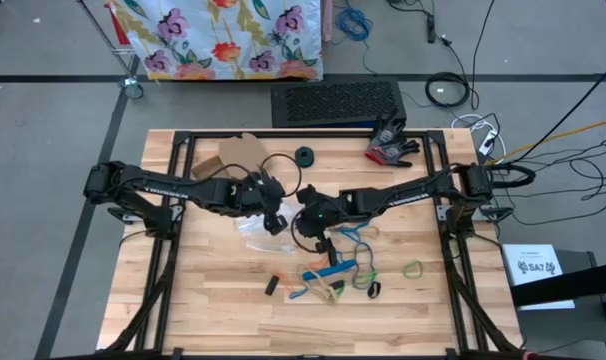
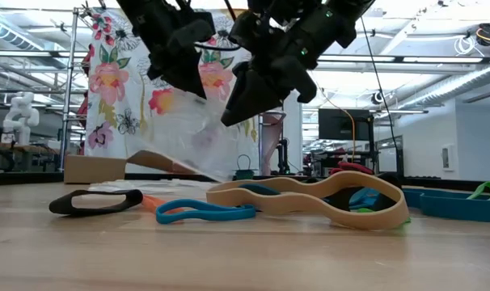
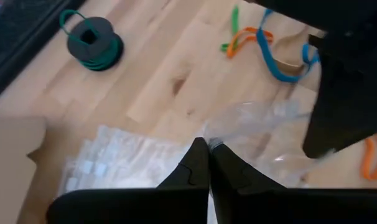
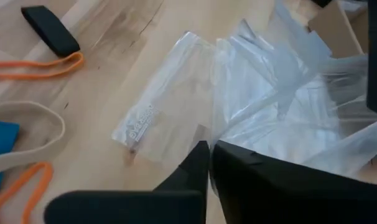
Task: Sort rubber bands
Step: Open the transparent zip bag
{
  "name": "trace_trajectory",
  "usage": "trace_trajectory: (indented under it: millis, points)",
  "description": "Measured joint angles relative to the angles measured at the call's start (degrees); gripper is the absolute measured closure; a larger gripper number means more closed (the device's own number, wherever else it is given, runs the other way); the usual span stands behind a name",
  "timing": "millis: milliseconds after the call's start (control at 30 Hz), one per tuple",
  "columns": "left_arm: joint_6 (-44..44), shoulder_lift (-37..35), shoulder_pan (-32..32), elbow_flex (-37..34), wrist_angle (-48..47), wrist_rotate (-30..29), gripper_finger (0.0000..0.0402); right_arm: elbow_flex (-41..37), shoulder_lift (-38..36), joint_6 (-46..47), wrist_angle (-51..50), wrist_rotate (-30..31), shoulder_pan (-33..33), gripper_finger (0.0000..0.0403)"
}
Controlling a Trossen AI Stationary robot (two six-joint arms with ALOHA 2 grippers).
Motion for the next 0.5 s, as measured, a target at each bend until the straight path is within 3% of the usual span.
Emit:
trace_trajectory:
  millis: [500]
  points:
    - [-3.0, 0.1, 0.0, -0.1, -5.0, -1.0, 0.0402, -0.2, -0.5, 0.4, 2.5, 3.6, 0.3, 0.0369]
